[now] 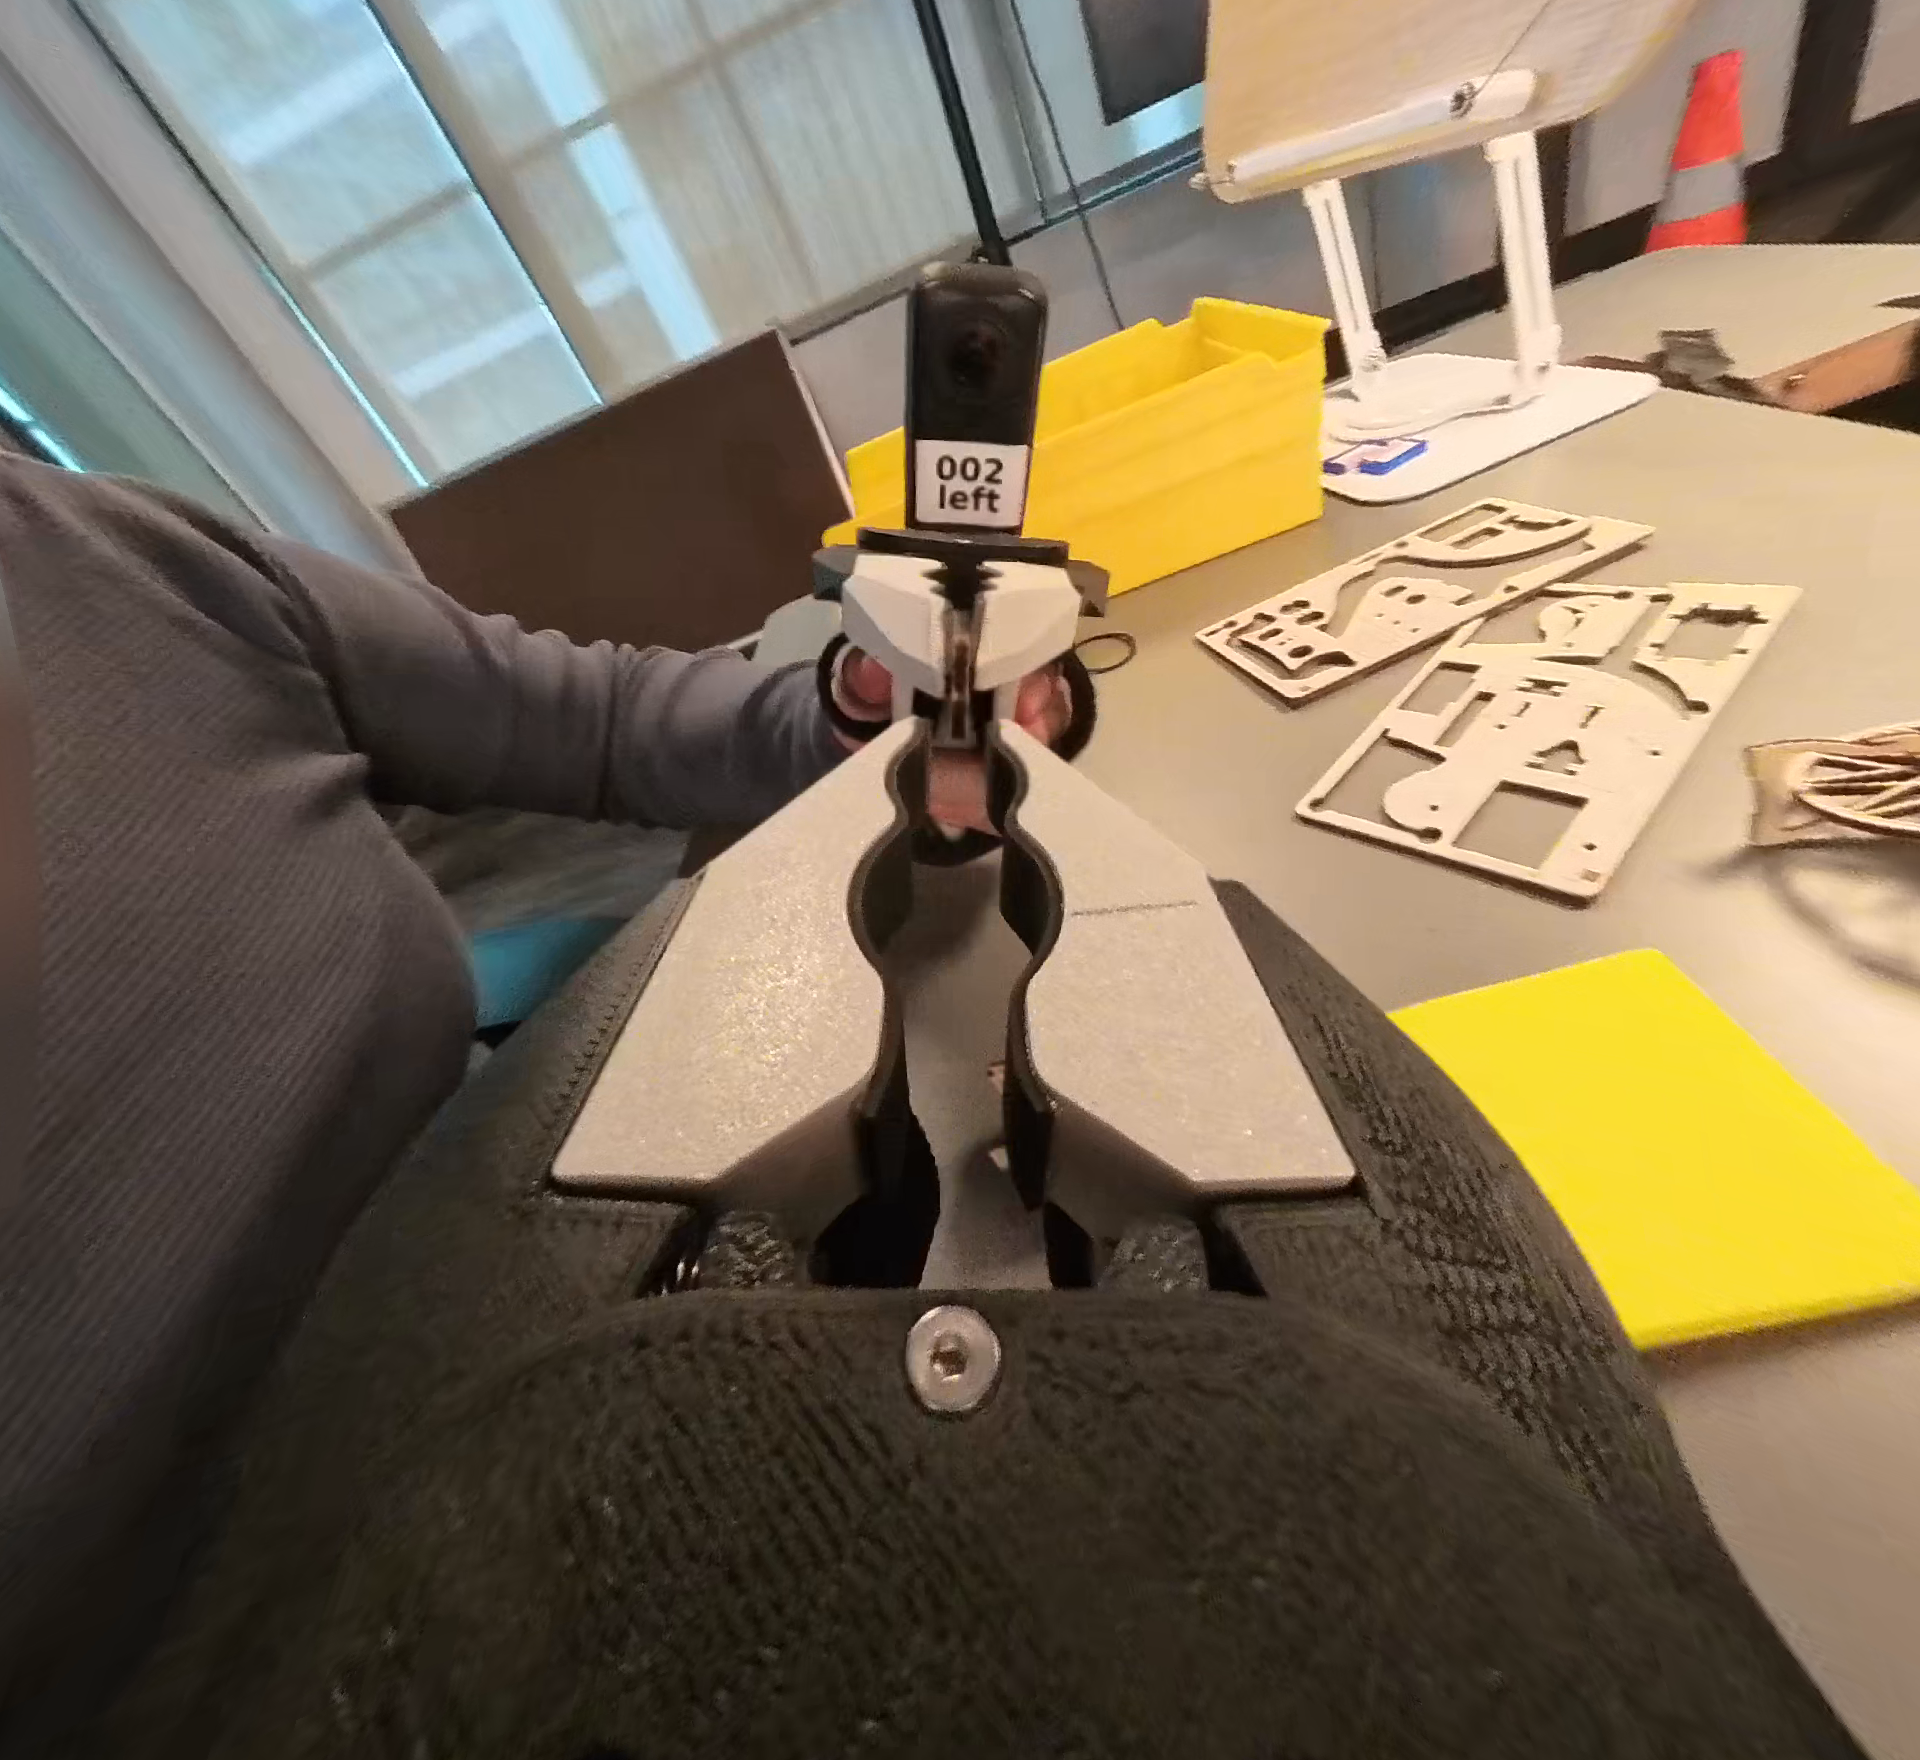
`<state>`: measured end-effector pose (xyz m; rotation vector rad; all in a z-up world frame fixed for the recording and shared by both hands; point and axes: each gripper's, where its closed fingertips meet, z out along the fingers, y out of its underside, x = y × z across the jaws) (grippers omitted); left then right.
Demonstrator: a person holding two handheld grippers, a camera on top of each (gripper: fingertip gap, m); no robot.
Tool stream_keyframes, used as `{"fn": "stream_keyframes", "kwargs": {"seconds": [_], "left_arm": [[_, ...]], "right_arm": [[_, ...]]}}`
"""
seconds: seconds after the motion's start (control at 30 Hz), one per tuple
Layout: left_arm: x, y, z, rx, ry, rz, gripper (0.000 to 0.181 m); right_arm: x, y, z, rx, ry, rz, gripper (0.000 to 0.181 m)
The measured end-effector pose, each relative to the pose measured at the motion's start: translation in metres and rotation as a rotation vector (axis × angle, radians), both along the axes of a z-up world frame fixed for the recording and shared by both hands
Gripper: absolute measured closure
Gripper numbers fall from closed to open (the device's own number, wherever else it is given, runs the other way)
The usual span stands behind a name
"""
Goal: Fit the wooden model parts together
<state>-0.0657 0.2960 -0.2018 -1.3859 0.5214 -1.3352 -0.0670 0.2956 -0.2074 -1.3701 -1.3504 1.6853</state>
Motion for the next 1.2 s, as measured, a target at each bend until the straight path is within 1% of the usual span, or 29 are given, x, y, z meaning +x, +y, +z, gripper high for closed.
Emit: {"fn": "stream_keyframes", "kwargs": {"seconds": [0.1,0.13,0.2,0.3,0.37,0.43,0.47,0.5,0.53,0.6,0.63,0.67,0.77,0.87,0.93,1.07,1.2], "left_arm": [[0.002,-0.002,0.001,0.001,-0.013,-0.014,0.180],[0.002,-0.003,0.002,0.003,-0.022,-0.020,0.180],[0.003,-0.004,0.002,0.010,-0.016,-0.018,0.180],[0.003,-0.005,0.001,0.031,-0.003,-0.015,0.180],[0.003,-0.005,-0.002,0.050,0.038,-0.009,0.180],[0.002,-0.004,-0.013,0.065,0.163,0.014,0.179],[0.001,-0.004,-0.024,0.078,0.268,0.022,0.164],[-0.001,-0.002,-0.038,0.081,0.395,0.042,0.138],[-0.001,-0.002,-0.053,0.086,0.521,0.042,0.122],[0.000,-0.006,-0.085,0.084,0.764,0.012,0.118],[0.000,-0.008,-0.099,0.073,0.856,0.001,0.117],[0.003,-0.011,-0.110,0.062,0.910,-0.021,0.115],[0.009,-0.018,-0.130,0.013,0.975,-0.078,0.109],[0.008,-0.019,-0.142,-0.011,1.024,-0.094,0.111],[0.011,-0.022,-0.142,-0.018,1.013,-0.108,0.117],[0.015,-0.030,-0.140,-0.037,1.011,-0.156,0.126],[0.017,-0.045,-0.139,-0.051,1.020,-0.247,0.134]], "right_arm": [[-0.001,-0.005,0.003,-0.069,0.027,0.041,0.177],[-0.001,-0.005,0.004,-0.098,0.036,0.048,0.181],[0.000,-0.004,0.005,-0.141,0.047,0.065,0.181],[-0.001,-0.005,0.004,-0.173,0.053,0.073,0.181],[-0.001,-0.005,0.002,-0.158,0.038,0.065,0.181],[-0.001,-0.002,-0.005,-0.118,-0.011,0.028,0.181],[0.000,0.001,-0.009,-0.100,-0.042,0.004,0.181],[0.002,0.006,-0.012,-0.089,-0.076,-0.024,0.181],[0.006,0.011,-0.016,-0.075,-0.118,-0.057,0.181],[0.014,0.020,-0.027,-0.040,-0.213,-0.114,0.181],[0.017,0.020,-0.030,-0.033,-0.251,-0.118,0.181],[0.020,0.018,-0.032,-0.028,-0.278,-0.111,0.181],[0.027,0.009,-0.046,-0.005,-0.409,-0.087,0.181],[0.033,-0.002,-0.067,0.021,-0.549,-0.077,0.181],[0.033,-0.007,-0.077,0.049,-0.606,-0.086,0.181],[0.034,-0.012,-0.090,0.114,-0.669,-0.083,0.181],[0.037,-0.011,-0.097,0.188,-0.710,-0.087,0.181]]}}
